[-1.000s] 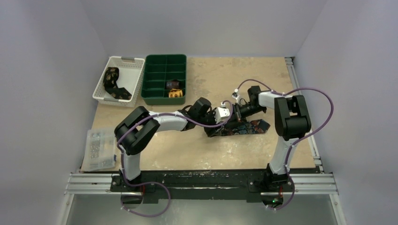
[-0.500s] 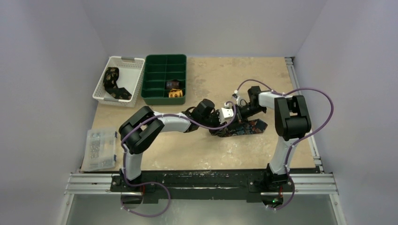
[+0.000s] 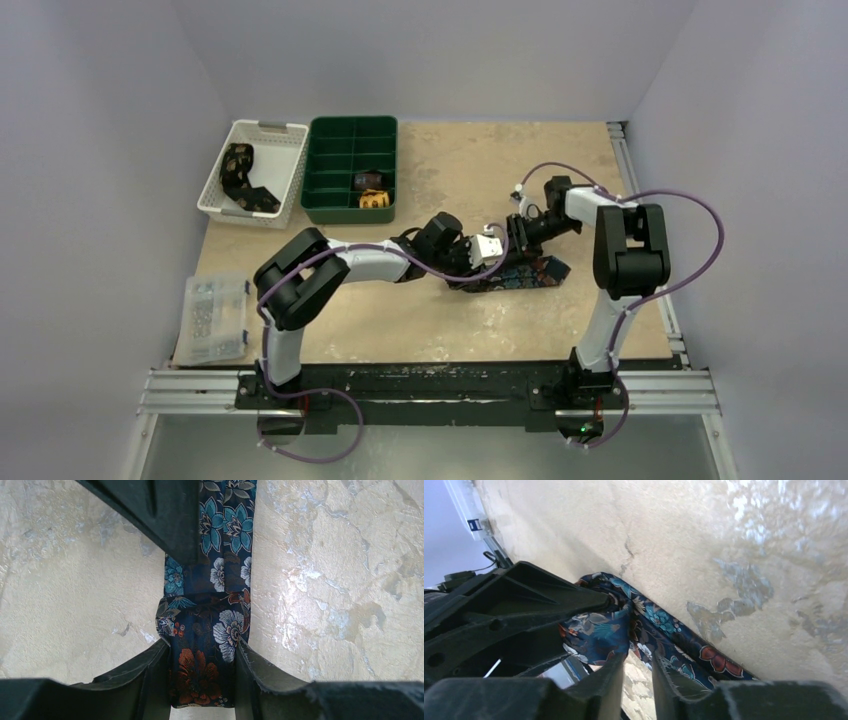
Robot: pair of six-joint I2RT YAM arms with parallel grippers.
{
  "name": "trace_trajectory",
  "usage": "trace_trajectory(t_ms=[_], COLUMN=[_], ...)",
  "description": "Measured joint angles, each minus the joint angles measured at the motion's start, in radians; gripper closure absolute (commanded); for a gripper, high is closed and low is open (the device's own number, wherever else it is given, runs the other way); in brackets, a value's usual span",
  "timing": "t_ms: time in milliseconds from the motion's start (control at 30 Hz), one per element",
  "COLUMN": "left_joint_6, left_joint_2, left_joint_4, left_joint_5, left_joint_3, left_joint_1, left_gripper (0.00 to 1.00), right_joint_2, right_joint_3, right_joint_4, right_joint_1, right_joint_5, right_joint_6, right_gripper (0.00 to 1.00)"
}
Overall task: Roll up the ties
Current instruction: Roll the tie at the center of the board.
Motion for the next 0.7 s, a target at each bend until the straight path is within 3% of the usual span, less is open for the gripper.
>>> trace_trajectory(t_ms=[167,700], left_joint_6=[-0.008,0.141], left_joint_2=[-0.002,-0.091], left_joint_4=[-0.049,-0.142], left_joint_5=[0.010,0.100], left_joint_3=[0.026,0.009], left_joint_1=[0.019,0.049], left_gripper=[0.91,0.87], right_joint_2=[0.015,0.079], right_joint_3=[-0.045,-0.018], right_joint_4=[0.006,-0.007], right_joint_1=[0.004,0.013], right_joint_5=[0.043,0.067], right_joint_6=[0.023,0.085], right_gripper=[0.82,0.78])
